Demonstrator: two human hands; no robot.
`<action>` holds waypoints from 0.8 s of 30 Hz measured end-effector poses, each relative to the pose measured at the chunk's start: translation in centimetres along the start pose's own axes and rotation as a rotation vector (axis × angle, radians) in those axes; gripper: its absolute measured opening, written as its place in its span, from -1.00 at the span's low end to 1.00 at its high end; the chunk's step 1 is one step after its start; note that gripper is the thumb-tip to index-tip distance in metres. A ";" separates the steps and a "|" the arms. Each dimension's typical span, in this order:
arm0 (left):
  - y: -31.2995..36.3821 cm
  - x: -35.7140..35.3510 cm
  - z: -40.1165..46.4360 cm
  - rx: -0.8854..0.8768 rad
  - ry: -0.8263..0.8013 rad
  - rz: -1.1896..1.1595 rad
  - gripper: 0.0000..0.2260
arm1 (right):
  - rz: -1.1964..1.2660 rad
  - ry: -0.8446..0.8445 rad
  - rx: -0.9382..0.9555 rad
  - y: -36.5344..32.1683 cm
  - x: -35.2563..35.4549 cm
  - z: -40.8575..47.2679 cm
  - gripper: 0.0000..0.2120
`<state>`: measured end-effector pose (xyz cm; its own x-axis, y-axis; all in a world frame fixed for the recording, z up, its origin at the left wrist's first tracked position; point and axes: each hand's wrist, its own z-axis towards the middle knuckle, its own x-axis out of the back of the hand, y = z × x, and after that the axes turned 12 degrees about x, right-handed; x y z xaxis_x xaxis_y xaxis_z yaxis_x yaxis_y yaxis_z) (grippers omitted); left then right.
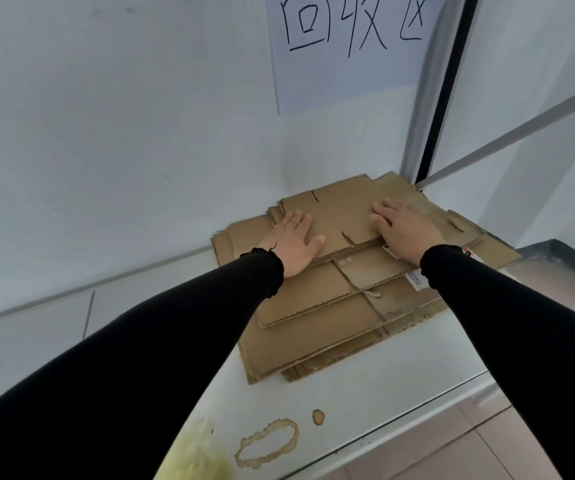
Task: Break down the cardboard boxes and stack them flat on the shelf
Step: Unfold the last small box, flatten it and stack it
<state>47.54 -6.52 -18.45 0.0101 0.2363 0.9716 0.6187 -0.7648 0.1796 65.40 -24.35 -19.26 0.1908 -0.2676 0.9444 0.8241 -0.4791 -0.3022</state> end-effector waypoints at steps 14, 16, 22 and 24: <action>0.3 -0.6 0.3 0.043 -0.038 0.039 -0.38 | -0.122 -0.134 -0.049 -1.4 -1.0 -0.3 -0.27; 0.6 0.2 0.0 0.046 -0.042 0.053 -0.38 | -0.126 -0.133 -0.070 -1.8 -0.5 -0.4 -0.28; -0.1 1.9 -1.0 -0.043 -0.019 -0.055 -0.40 | -0.343 0.156 -0.040 -4.6 -0.4 -0.8 -0.59; -0.6 2.4 -1.2 -0.069 -0.012 -0.038 -0.43 | -0.358 0.191 0.011 -5.5 -0.3 -1.1 -0.69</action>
<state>46.20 -6.20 -16.06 -0.0025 0.2729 0.9621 0.5629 -0.7948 0.2269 60.27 -22.55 -18.02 -0.2114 -0.2367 0.9483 0.8263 -0.5615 0.0441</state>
